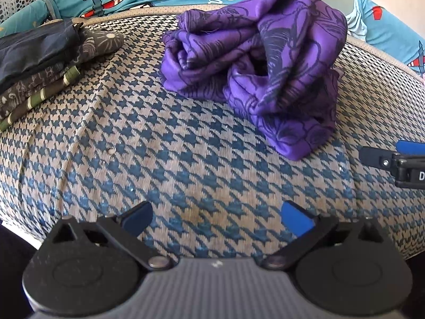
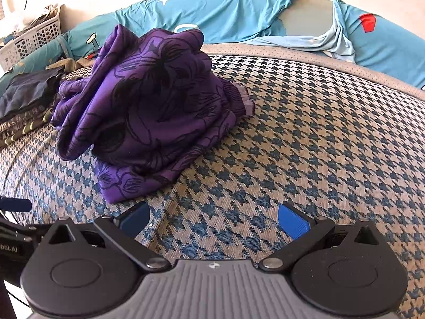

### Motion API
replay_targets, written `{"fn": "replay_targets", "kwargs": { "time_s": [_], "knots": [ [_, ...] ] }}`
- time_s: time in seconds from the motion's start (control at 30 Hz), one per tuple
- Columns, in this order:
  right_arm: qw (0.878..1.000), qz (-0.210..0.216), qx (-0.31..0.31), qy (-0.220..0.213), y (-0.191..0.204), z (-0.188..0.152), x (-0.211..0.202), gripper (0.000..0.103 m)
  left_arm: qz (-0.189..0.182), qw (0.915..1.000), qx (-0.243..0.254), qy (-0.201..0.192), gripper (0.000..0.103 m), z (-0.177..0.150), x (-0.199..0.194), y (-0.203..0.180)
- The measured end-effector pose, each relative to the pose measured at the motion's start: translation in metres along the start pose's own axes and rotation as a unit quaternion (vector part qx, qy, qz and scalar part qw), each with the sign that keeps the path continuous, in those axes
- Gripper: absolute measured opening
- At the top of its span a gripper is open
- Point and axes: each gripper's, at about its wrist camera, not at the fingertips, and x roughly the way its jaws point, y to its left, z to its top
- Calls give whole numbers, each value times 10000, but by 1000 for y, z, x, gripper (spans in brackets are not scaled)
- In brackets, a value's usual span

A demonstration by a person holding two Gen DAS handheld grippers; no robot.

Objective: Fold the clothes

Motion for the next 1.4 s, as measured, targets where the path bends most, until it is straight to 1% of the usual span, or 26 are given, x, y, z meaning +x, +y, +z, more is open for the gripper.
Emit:
{"fn": "replay_targets", "kwargs": {
  "time_s": [0.1,0.3,0.53,0.97,1.4],
  "knots": [
    [9999,0,-89,67,3,-1,2,103,28,10000,36,23,103,-2,0,-3],
    [9994,13,-341,42,12,-4,1,103,69,9999,65,54,103,-5,-1,-6],
    [9993,12,-353,118,13,-6,2,103,88,9999,47,75,103,-6,-1,-7],
    [9991,-27,-409,143,16,-6,2,103,251,9997,54,48,103,-8,-4,-12],
    [9980,-188,-519,310,19,-8,6,103,306,9994,150,104,103,-16,-9,-20]
  ]
}}
